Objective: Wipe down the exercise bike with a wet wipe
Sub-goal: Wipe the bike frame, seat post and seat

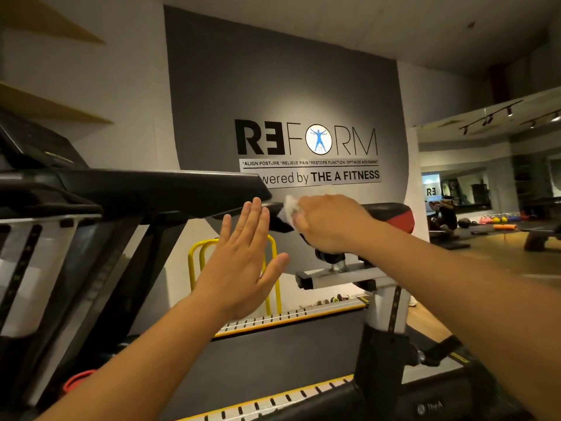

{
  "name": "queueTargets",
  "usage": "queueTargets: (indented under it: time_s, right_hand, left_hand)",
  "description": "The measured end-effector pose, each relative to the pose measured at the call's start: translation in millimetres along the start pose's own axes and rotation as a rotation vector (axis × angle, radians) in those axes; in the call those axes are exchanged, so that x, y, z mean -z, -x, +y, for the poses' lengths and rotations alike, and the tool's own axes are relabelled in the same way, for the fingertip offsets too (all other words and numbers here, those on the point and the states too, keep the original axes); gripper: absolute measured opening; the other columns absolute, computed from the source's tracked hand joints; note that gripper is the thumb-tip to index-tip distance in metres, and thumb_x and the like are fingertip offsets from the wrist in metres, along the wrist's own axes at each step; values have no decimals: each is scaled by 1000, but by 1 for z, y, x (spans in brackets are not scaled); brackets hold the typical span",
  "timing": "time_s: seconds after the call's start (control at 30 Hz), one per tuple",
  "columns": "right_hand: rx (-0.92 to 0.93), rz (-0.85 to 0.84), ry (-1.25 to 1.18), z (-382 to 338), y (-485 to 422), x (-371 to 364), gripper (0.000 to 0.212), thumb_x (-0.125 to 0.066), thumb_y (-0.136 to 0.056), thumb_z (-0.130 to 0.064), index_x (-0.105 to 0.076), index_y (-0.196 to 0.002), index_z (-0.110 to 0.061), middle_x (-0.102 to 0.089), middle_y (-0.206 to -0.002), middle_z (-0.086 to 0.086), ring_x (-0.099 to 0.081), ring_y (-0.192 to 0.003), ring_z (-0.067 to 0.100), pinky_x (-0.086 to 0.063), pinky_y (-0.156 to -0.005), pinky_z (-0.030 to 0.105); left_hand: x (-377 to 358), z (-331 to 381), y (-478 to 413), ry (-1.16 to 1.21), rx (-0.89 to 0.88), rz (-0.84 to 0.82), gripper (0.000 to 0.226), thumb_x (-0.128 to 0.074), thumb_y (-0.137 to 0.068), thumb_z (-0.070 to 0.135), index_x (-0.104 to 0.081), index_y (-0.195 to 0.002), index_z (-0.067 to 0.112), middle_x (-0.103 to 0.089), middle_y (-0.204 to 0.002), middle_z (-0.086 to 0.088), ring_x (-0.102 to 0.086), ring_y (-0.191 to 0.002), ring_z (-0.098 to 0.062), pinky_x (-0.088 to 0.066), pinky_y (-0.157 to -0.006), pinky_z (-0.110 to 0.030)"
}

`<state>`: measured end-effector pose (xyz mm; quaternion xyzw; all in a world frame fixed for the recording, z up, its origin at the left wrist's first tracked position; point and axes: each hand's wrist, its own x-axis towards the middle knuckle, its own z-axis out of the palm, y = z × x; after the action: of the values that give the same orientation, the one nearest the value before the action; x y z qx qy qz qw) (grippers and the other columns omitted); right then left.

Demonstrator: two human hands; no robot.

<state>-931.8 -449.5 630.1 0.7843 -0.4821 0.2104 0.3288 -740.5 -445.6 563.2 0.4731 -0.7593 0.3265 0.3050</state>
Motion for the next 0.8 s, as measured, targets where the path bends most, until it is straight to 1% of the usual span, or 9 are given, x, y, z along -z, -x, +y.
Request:
queueTargets:
  time_s: [0.13, 0.2, 0.33, 0.4, 0.47, 0.53, 0.67, 0.73, 0.8]
  right_hand:
    - [129, -17, -112, -35, -41, 9, 25, -29, -106, -28, -52, -109, -17, -61, -104, 5, -58, -95, 24, -48, -81, 39]
    - [141, -61, -124, -31, -41, 13, 29, -28, -107, -29, -51, -119, -16, -61, -109, 7, -55, -96, 21, -45, -83, 36]
    - [-70, -141, -103, 27, -6, 6, 43, -20, -105, -45, -45, -134, -25, -61, -117, 10, -57, -105, 27, -47, -94, 45]
    - [-201, -175, -24, 61, 18, 7, 41, -19, -105, -42, -41, -136, -26, -62, -112, 11, -58, -104, 27, -50, -92, 45]
    - [-239, -173, 53, 80, 42, 10, 36, -19, -105, -40, -50, -114, -24, -62, -98, 9, -59, -92, 24, -52, -87, 43]
    - [-234, -74, 21, 82, 60, 6, 38, -17, -104, -43, -50, -95, -24, -63, -94, 5, -57, -85, 20, -52, -83, 41]
    - [-63, 53, 34, 42, 49, -7, 34, -32, -103, -36, -42, -133, -21, -58, -124, -1, -58, -105, 23, -51, -86, 40]
    - [0, 51, 4, 20, 18, -9, 28, -38, -101, -32, -44, -126, -19, -60, -116, 2, -58, -96, 25, -51, -81, 41]
    - [-32, -20, -127, 5, -16, -7, 29, -31, -103, -38, -51, -114, -20, -62, -106, 4, -55, -90, 24, -48, -82, 40]
  left_hand:
    - [-1, 9, 2, 104, 113, -31, 79, -5, -91, 73, 49, -128, 28, 50, -140, 12, 47, -129, 1, 23, -115, -29]
    - [-5, 10, 4, 87, 141, -27, 81, -5, -91, 74, 51, -128, 28, 54, -139, 11, 50, -127, -1, 24, -114, -32]
    - [-13, 8, -3, -99, 45, 49, 82, -4, -92, 68, 26, -151, 20, 35, -158, -3, 35, -143, -16, 20, -118, -48]
    - [-9, 14, -11, -175, -40, 83, 77, -8, -96, 66, 15, -155, 24, 25, -162, -6, 29, -147, -22, 17, -117, -54]
    - [-6, 20, -20, -227, -113, 65, 72, -3, -95, 66, 14, -155, 29, 27, -161, -7, 30, -146, -25, 16, -116, -57]
    - [-8, 24, -23, -227, -144, 40, 73, 3, -93, 66, 18, -153, 28, 32, -159, -7, 34, -144, -24, 19, -116, -54]
    - [-9, 15, -20, -125, -122, 90, 76, -8, -97, 61, 18, -154, 19, 27, -161, -6, 30, -146, -19, 16, -120, -41]
    - [-6, 10, -19, -109, -86, 127, 78, -11, -98, 61, 19, -153, 15, 27, -161, -5, 29, -147, -17, 16, -120, -38]
    - [-5, 9, -19, -91, -47, 96, 79, -5, -95, 63, 26, -150, 16, 34, -158, -2, 35, -143, -13, 20, -119, -35]
